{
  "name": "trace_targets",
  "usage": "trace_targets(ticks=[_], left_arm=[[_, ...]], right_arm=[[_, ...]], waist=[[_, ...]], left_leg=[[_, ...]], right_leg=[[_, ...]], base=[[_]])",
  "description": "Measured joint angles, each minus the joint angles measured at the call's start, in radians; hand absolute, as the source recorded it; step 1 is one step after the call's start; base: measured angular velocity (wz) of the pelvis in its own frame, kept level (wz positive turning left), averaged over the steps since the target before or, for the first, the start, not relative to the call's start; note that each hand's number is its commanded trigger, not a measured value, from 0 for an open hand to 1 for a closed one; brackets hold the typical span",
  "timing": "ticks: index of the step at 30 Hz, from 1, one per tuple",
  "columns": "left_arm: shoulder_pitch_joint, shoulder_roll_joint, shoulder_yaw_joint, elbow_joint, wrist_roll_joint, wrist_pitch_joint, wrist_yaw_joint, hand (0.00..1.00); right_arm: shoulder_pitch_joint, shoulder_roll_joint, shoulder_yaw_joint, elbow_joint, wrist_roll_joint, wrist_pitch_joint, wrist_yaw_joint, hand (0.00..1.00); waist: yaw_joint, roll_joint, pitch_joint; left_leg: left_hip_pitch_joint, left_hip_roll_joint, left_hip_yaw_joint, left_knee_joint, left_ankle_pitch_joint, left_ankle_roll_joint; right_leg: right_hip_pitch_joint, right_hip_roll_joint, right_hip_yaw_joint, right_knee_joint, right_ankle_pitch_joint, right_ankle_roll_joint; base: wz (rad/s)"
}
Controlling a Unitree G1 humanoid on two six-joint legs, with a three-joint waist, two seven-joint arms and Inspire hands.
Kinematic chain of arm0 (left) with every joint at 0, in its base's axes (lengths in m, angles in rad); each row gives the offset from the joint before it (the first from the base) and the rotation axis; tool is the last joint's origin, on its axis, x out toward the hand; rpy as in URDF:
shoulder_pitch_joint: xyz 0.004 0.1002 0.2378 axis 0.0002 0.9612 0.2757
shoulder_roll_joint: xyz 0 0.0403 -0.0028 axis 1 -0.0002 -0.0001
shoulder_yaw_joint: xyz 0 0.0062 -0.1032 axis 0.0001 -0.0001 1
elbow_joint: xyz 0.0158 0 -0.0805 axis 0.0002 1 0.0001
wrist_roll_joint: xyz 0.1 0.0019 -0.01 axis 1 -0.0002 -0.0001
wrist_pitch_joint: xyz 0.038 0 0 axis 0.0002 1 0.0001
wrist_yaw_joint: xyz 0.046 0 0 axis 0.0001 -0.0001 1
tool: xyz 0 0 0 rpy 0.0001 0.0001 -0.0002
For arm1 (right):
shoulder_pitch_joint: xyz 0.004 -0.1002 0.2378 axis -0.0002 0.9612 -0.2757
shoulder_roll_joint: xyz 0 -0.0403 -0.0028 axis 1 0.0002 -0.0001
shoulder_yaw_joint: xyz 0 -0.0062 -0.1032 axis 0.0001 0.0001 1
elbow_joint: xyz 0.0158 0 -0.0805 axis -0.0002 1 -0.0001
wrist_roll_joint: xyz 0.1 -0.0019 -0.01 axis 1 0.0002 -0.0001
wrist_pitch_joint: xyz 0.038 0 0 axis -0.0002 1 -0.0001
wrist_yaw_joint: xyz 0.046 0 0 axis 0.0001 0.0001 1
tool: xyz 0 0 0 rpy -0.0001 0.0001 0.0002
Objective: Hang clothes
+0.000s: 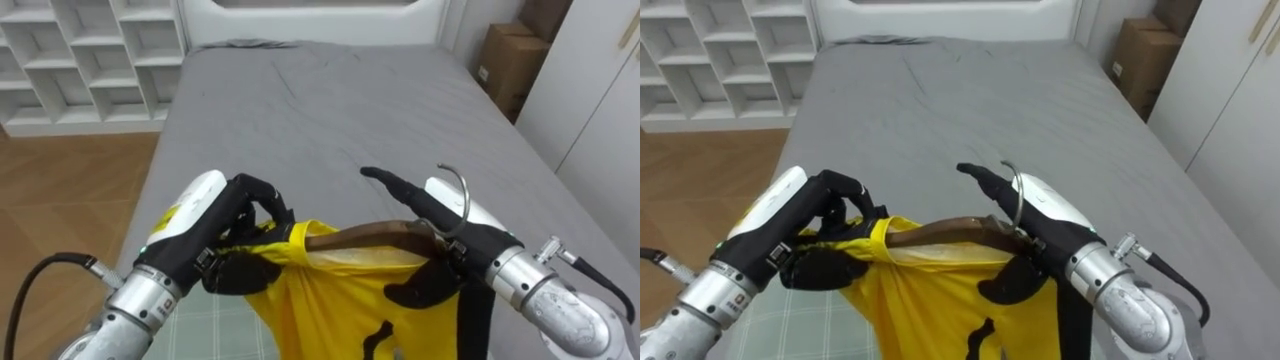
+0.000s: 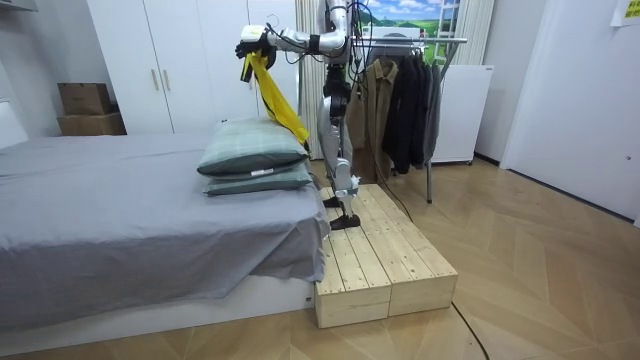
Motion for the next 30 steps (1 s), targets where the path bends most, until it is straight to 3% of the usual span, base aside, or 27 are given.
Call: trace_targets(ticks=[20,27,28,30], left_arm=[[0.0,0.002,0.0,0.0,0.0,0.0,0.013,1.0],[0.0,0.006,0.0,0.0,-0.003,0.0,0.029,1.0],[0.0,0.006,0.0,0.0,-0.002,0.0,0.029,1.0],[0.0,0.006,0.0,0.0,-0.003,0.0,0.03,1.0]], right_arm=[[0.0,-0.003,-0.003,0.012,-0.006,0.009,0.001,0.0],[0.001,-0.024,-0.003,0.012,-0.032,0.009,0.001,0.0],[0.001,-0.029,-0.003,0.012,-0.039,0.009,0.001,0.07],[0.001,-0.038,-0.003,0.012,-0.04,0.009,0.001,0.11]], waist=[[-0.009,0.0,0.0],[-0.014,0.0,-0.0002],[-0.014,0.0,-0.0002],[-0.016,0.001,-0.0003]], left_leg=[[0.016,0.0,-0.005,0.0,0.0,0.0],[0.016,-0.001,-0.007,0.001,0.0,0.0],[0.016,-0.001,-0.007,0.001,0.0,0.0],[0.016,-0.001,-0.007,0.001,0.0,0.0]], right_leg=[[0.018,0.0,-0.003,0.0,-0.001,0.002],[0.018,0.0,-0.003,0.001,-0.001,0.002],[0.019,0.0,-0.002,0.001,-0.001,0.002],[0.019,0.0,-0.002,0.001,-0.001,0.002]], base=[[0.0],[0.0],[0.0],[0.0]])
